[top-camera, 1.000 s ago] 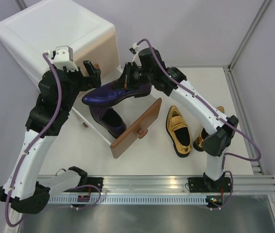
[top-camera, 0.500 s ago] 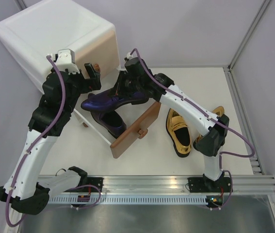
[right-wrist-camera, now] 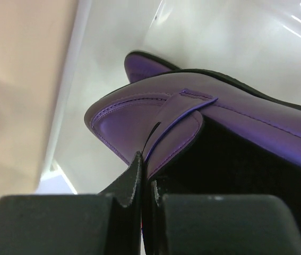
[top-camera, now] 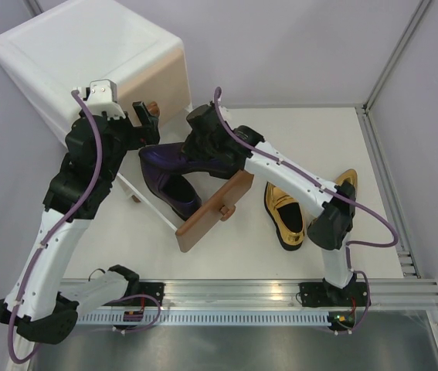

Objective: Place and organize the shoes in the shoe cabinet

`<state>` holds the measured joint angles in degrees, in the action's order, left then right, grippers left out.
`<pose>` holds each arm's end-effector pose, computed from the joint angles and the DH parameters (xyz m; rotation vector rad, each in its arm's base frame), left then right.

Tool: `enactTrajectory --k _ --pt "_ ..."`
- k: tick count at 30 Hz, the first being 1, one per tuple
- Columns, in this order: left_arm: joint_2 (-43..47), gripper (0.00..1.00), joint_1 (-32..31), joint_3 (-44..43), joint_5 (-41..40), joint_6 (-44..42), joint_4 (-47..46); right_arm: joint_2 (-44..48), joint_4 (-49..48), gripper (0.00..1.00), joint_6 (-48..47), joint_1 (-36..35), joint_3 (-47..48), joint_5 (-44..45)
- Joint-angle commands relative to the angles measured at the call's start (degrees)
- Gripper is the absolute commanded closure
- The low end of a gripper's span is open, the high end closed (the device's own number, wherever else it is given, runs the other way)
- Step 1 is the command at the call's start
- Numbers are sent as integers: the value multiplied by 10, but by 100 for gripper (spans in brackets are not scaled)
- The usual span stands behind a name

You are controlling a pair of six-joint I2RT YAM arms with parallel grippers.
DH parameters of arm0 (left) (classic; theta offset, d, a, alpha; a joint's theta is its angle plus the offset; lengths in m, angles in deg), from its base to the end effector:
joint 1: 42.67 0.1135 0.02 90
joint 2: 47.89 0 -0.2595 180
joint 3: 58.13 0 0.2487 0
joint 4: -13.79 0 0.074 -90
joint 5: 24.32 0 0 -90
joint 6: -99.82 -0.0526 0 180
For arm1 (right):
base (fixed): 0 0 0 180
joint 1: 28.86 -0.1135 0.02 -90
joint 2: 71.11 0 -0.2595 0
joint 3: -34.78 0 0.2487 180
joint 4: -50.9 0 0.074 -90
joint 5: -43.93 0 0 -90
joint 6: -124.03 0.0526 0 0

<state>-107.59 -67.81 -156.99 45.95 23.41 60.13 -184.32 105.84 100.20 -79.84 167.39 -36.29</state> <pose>0.1926 -0.0708 0.4792 -0.0870 1.6910 -0.2149 0.2961 0.3512 0.3615 0.4130 2.3147 0.9267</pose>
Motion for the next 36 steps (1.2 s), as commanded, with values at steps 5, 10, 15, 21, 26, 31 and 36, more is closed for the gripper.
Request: enactTrajectory --k 5,10,15,21,26,31,36 --pt "14 0 -2 4 -8 -12 -26 16 -47 100 109 -13 25 124" --pt "20 0 -1 11 -5 -8 -27 4 -44 99 150 -14 30 140" --pt "20 0 -2 13 -2 -8 -27 -13 -42 100 190 -13 32 162" --pt "25 0 -1 18 2 -8 -25 -31 -46 99 235 -9 33 171" --pt "27 0 -2 18 6 -8 -24 -39 -46 99 255 -3 33 173" --pt "27 0 -2 18 7 -8 -23 -47 -38 99 280 1 28 168" --pt "27 0 -2 18 7 -8 -22 -49 -20 98 296 3 28 171"
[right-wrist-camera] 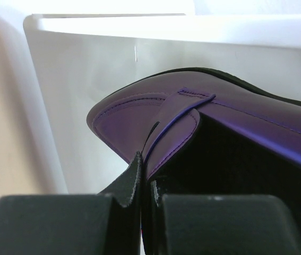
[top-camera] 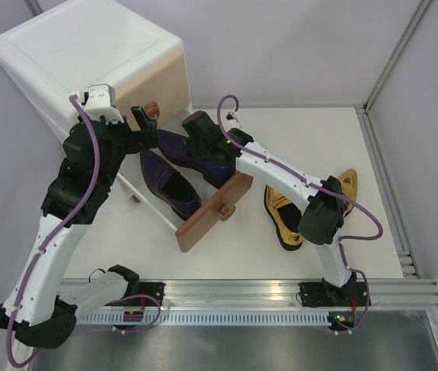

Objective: Place and organize the shoes in the shoe cabinet

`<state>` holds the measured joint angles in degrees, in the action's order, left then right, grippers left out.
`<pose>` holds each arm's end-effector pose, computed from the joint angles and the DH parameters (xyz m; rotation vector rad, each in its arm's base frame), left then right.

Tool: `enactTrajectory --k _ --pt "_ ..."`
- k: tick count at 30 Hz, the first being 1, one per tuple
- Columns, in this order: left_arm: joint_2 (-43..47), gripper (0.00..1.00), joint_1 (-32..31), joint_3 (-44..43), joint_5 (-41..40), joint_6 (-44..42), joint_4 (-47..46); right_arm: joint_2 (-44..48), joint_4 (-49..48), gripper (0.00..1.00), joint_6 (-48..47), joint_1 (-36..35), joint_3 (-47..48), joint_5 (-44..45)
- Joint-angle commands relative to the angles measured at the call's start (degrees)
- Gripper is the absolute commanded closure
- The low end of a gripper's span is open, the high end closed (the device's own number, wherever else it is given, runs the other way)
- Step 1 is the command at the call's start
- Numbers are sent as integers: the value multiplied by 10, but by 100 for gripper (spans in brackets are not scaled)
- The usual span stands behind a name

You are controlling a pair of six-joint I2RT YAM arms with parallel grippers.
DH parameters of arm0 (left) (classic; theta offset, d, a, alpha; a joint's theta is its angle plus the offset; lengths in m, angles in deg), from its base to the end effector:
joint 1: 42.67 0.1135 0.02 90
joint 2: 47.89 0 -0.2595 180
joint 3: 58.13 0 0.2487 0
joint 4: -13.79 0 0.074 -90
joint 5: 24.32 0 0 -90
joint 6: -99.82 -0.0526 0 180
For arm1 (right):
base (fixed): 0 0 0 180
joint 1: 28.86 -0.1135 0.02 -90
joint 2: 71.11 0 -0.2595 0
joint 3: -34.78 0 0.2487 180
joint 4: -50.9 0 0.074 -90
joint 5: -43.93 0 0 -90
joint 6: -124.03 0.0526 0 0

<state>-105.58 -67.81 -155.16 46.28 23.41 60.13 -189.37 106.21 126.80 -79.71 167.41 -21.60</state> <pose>0.1852 -0.0676 0.4754 -0.0833 1.6888 -0.2208 0.3173 0.3553 0.3239 1.0572 2.1100 0.8592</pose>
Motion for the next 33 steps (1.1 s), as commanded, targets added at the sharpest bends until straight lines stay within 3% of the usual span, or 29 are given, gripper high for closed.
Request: enactTrajectory --k 1,33 --pt "7 0 -2 0 3 -8 -23 2 -23 98 30 2 26 26" --pt "8 0 -2 5 12 -15 -22 -40 -63 89 88 22 6 0"
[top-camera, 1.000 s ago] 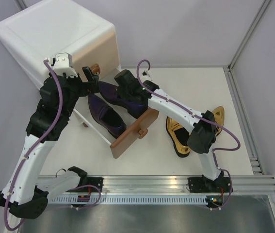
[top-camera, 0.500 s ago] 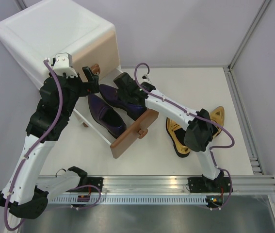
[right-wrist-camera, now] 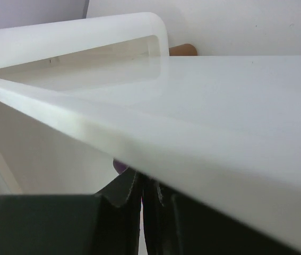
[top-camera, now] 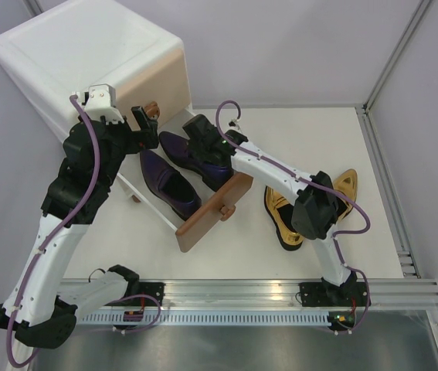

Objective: Place and organize the shoes in the shoe cabinet

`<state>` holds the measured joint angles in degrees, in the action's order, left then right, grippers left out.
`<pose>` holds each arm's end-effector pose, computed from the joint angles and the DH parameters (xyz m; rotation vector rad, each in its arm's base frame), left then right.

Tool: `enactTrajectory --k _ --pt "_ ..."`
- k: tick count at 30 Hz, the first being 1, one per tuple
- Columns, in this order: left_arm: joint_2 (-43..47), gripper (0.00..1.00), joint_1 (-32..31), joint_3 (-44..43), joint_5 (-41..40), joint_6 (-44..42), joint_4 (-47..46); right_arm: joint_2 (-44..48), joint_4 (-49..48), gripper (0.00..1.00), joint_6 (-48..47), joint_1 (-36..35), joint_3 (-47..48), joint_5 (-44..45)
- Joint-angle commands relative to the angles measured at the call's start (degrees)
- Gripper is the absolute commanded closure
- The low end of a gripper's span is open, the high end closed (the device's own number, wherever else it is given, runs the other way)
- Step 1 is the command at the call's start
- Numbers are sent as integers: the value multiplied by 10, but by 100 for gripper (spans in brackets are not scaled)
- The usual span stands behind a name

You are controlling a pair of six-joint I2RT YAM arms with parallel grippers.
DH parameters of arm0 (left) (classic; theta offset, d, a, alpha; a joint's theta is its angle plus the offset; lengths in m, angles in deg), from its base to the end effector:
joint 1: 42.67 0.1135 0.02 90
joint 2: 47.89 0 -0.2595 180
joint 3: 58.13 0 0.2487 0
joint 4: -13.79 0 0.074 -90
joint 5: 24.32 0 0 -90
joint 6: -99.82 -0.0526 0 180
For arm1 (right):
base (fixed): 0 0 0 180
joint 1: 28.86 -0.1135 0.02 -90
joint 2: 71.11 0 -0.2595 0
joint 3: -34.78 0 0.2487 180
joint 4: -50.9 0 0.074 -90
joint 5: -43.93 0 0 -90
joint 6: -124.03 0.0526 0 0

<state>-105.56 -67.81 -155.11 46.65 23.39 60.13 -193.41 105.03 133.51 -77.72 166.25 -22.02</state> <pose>0.1851 -0.0679 0.4752 -0.0781 1.6900 -0.2258 0.3389 0.3553 0.2862 1.2245 2.0907 0.8225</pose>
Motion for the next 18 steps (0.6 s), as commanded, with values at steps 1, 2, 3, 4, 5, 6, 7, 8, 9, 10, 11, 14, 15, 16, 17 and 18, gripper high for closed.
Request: enactTrajectory --k 1,2,3,4,5,6,7,8,9,10,11,14,15,16,17,18 --pt "7 0 -2 5 8 -14 -22 0 -56 86 21 1 15 0" --pt "8 0 -2 5 8 -15 -22 0 -63 79 20 2 11 -3" --pt "8 0 -1 6 8 -15 -23 0 -68 76 20 2 5 -6" --pt "9 0 -2 5 9 -15 -22 0 -81 73 19 1 2 -11" --pt "8 0 -2 5 10 -16 -22 0 -88 68 19 3 -3 -21" --pt "8 0 -2 5 10 -16 -22 0 -92 65 19 3 -6 -23" --pt "9 0 -2 6 10 -16 -22 0 -104 62 16 3 -7 -25" --pt "9 0 -2 7 10 -16 -22 0 -109 57 13 3 -8 -27" --pt "9 0 -2 7 10 -16 -23 0 -112 57 12 3 -8 -30" --pt "9 0 -1 8 11 -16 -23 0 -114 56 10 3 -8 -30" --pt "9 0 -2 8 13 -16 -23 0 -114 57 10 3 -8 -31" --pt "10 0 -2 9 13 -16 -22 1 -107 58 8 3 -8 -36" --pt "10 0 -2 9 13 -17 -22 1 -104 58 5 3 -7 -34" --pt "10 0 -2 9 13 -16 -23 2 -99 58 1 3 -4 -33" --pt "10 0 -2 9 14 -17 -23 2 -95 56 -14 3 -3 -31" --pt "11 0 -2 11 14 -17 -22 0 -88 55 -18 3 8 -29"
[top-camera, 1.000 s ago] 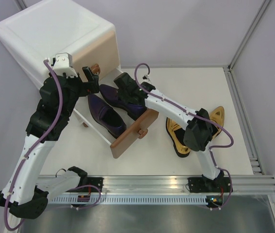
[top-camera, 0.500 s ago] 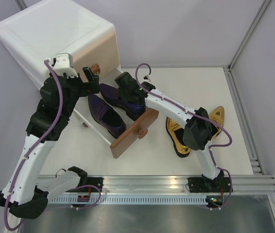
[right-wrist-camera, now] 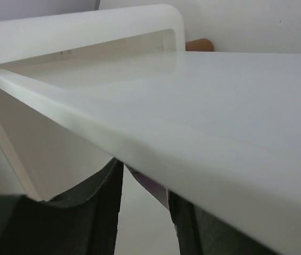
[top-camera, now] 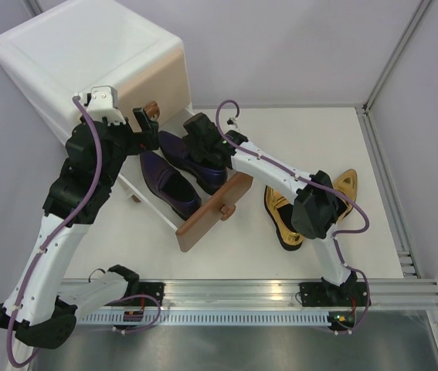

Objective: Place and organize the shoes in the shoe cabinet

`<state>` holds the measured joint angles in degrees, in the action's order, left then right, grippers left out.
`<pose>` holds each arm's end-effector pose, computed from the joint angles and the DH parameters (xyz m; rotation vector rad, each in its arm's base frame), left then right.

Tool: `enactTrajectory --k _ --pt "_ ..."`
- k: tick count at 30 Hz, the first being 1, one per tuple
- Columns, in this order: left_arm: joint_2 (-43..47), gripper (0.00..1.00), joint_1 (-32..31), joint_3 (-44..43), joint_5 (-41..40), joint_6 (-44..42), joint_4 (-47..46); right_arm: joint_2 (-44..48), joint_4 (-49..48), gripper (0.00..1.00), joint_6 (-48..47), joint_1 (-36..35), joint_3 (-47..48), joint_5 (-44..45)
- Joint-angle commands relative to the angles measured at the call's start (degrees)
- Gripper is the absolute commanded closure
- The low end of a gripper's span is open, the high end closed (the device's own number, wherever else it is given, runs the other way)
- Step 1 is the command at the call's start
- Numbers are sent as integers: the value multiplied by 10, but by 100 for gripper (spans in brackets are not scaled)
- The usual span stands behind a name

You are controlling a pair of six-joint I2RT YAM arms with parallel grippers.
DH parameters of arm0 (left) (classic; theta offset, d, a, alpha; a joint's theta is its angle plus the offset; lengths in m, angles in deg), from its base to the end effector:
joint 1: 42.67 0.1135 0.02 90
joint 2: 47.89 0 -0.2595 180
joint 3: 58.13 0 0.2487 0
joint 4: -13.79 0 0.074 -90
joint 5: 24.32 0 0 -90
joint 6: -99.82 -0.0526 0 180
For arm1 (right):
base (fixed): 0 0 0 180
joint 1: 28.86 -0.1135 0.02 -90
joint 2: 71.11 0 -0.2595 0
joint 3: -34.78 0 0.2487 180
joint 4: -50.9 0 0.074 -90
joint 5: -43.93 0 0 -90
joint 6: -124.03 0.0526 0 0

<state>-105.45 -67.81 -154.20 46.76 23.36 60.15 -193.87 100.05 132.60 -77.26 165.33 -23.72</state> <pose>0.1865 -0.0687 0.4705 -0.0733 1.7037 -0.2218 0.3462 0.3598 0.2844 1.2075 2.0758 0.9021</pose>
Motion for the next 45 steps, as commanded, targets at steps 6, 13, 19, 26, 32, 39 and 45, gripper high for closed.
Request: enactTrajectory --k 6,13,19,26,32,39,45 --pt "8 0 -2 2 13 -16 -23 19 2 40 -34 -2 9 -16" --pt "6 0 -2 0 15 -16 -25 44 -26 25 -67 -1 -15 -24" --pt "3 0 -1 -1 18 -14 -24 54 -15 49 -74 -1 -23 -8" --pt "2 0 -1 -3 23 -13 -23 48 -11 79 -80 -1 -33 0" --pt "5 0 -2 -3 24 -16 -21 50 -26 99 -116 -2 -26 26" --pt "4 0 -2 -3 27 -16 -19 64 -51 99 -119 -3 -39 50" --pt "5 0 -2 -3 27 -18 -17 64 -68 99 -158 -13 -14 81"
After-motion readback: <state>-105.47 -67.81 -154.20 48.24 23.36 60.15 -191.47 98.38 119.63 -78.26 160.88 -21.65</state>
